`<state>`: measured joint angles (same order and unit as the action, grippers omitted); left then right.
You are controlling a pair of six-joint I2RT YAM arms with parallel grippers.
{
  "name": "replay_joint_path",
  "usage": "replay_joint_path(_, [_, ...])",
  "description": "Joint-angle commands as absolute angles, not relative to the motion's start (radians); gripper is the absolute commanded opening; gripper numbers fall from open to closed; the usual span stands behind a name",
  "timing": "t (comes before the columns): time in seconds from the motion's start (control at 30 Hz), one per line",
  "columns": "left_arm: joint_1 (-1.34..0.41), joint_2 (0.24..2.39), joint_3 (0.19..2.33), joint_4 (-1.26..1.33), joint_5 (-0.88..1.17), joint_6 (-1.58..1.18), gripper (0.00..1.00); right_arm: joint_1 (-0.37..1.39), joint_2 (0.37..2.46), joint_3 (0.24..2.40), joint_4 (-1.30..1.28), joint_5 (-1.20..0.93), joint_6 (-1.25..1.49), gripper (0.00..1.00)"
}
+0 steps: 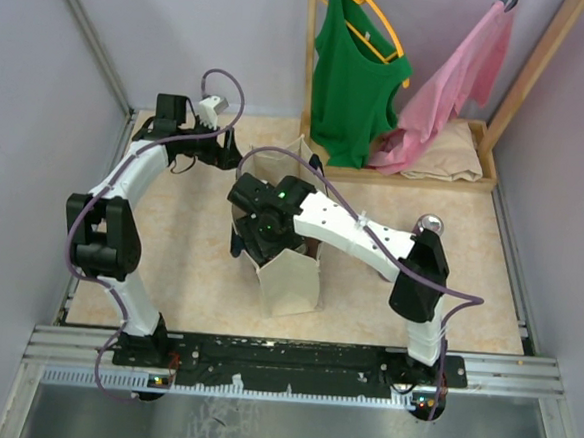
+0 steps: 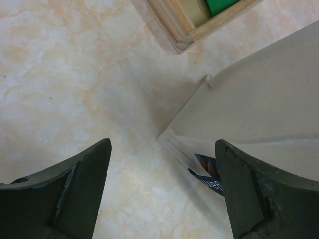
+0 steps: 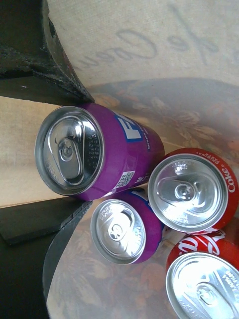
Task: Place the beverage into the canvas bag
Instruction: Place the drink in the canvas bag.
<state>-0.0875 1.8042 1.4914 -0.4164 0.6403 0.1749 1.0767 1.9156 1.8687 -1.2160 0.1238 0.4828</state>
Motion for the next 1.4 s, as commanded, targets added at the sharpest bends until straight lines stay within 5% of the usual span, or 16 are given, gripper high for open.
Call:
replay_joint_path(0.0, [-0.082,1.811,1.524,-0.394,0.660,0.167,0.90,1.074,1.828,1.854,-1.115,0.154,0.460,0.00])
replay_joint_path(0.87, [-0.081,1.783,1.497,-0.396,0.666,0.162,0.90,1.067,1.836,1.694,-0.989,0.155,0.430,0.01])
replay_joint_path(0.93, [-0.081,1.783,1.496,-0.396,0.667,0.161,0.90,1.067,1.839,1.690,-0.987,0.155,0.428,0.09])
replay_joint_path(1.2, [-0.082,1.784,1.496,-0.397,0.664,0.162,0.90,1.066,1.835,1.659,-0.973,0.154,0.422,0.67])
replay_joint_path(1.37, [-0.082,1.783,1.495,-0.397,0.665,0.163,0.90,1.067,1.827,1.651,-0.963,0.156,0.415,0.84])
